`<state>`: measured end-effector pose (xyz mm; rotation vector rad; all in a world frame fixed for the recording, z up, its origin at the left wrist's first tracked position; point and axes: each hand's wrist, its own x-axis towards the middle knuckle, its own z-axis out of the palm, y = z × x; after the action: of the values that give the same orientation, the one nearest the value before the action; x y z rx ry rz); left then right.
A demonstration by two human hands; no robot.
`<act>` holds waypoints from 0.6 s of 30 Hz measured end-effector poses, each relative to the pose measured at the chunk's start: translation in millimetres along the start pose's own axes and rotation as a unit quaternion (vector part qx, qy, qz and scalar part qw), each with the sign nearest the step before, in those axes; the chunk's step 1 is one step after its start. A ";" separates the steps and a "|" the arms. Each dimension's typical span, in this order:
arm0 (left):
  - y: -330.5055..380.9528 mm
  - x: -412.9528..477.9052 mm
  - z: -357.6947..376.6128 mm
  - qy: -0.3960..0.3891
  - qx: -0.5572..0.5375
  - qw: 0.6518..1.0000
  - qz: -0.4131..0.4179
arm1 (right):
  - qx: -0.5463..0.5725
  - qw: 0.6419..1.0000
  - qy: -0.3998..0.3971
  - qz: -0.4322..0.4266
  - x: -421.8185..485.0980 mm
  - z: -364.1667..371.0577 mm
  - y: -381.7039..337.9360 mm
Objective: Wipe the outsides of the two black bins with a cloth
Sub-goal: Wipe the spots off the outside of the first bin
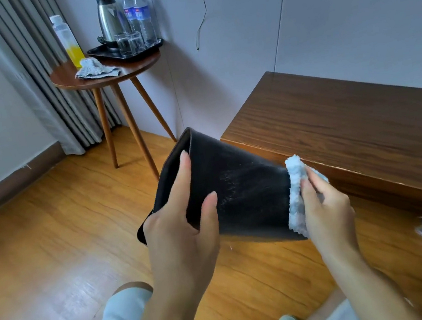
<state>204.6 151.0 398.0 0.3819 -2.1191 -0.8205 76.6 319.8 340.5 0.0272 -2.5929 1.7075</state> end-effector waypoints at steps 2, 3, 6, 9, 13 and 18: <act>0.7 11.2 -0.8 0.010 -0.002 1.000 -0.009 | -0.011 1.000 0.004 -0.021 -10.4 1.0 4.4; -3.7 18.6 -1.0 0.013 -0.019 0.999 -0.026 | -0.024 0.999 -0.003 -0.029 -16.1 0.7 5.8; -28.2 39.5 -4.1 0.001 -0.069 0.995 -0.070 | -0.142 0.985 -0.040 -0.094 -33.9 -3.7 8.7; -41.8 54.4 -6.0 -0.036 -0.099 0.991 -0.079 | -0.270 0.927 -0.124 -0.227 -45.5 -2.9 4.8; -44.5 67.4 0.3 -0.075 -0.164 0.974 -0.133 | -0.236 0.881 -0.230 -0.340 -44.6 14.2 -20.2; -48.3 74.7 9.8 -0.115 -0.198 0.959 -0.164 | -0.237 0.842 -0.267 -0.404 -11.8 27.3 -55.2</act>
<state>149.9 80.5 404.9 0.4456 -2.0566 -1.5167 89.8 272.9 379.9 1.5154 -2.5953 0.7933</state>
